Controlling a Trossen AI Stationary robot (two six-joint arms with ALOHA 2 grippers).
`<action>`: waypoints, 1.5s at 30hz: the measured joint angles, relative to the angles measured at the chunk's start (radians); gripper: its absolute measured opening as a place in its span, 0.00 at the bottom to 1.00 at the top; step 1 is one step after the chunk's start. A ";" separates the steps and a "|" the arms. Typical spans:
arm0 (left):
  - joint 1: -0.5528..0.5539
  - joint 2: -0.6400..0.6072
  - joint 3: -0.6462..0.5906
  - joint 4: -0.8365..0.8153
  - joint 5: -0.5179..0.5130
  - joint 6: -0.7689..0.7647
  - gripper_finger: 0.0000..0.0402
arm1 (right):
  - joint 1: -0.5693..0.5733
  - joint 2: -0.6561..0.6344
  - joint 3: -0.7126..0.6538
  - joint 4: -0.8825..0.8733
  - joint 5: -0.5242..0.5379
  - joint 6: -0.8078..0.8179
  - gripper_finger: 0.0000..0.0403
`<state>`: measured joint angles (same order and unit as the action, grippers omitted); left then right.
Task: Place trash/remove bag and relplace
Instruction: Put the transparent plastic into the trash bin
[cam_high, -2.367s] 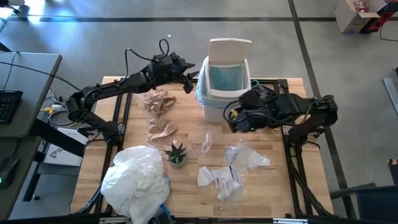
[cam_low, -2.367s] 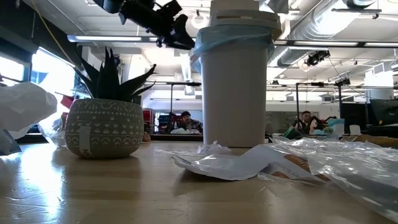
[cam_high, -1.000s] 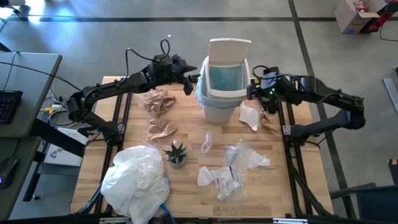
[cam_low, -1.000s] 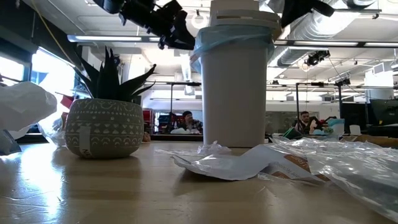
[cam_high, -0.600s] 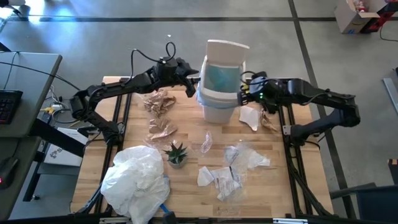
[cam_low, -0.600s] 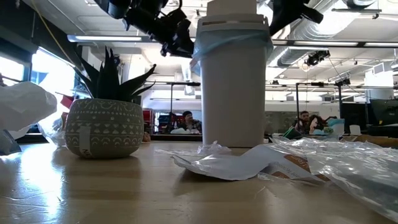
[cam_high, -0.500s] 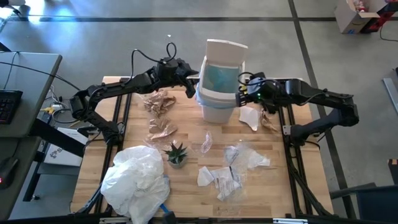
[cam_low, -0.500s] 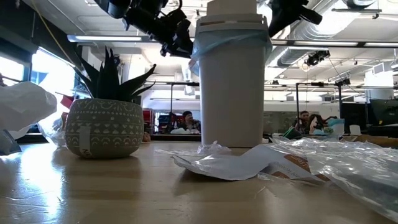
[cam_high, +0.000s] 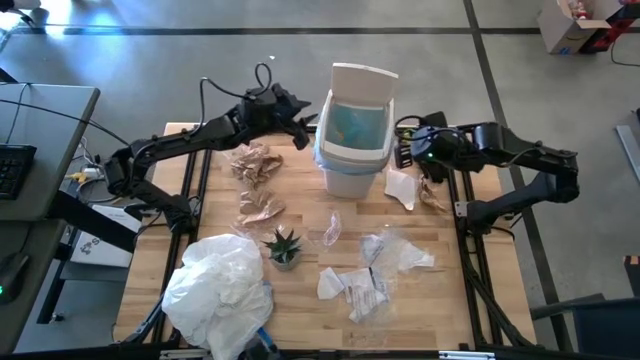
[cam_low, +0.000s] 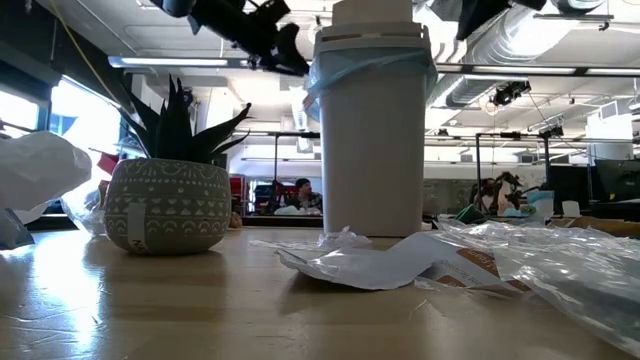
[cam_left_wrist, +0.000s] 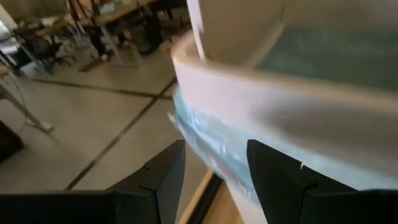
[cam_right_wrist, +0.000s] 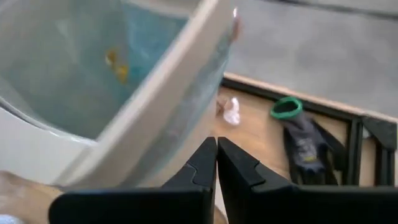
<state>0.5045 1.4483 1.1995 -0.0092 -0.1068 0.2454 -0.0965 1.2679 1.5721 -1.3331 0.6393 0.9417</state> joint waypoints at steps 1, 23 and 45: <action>0.000 -0.007 0.000 0.014 0.010 -0.003 0.39 | 0.005 -0.001 0.008 0.014 0.005 -0.003 0.00; -0.218 -0.101 -0.135 -0.416 0.307 -0.130 0.39 | 0.393 0.081 0.016 -0.171 -0.118 0.307 0.00; -0.419 0.102 -0.294 -0.104 0.231 -0.430 0.46 | 0.492 0.396 0.015 -0.030 -0.100 0.309 0.00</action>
<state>0.0856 1.5504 0.9058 -0.1135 0.1241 -0.1842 0.3958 1.6642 1.5871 -1.3636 0.5395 1.2504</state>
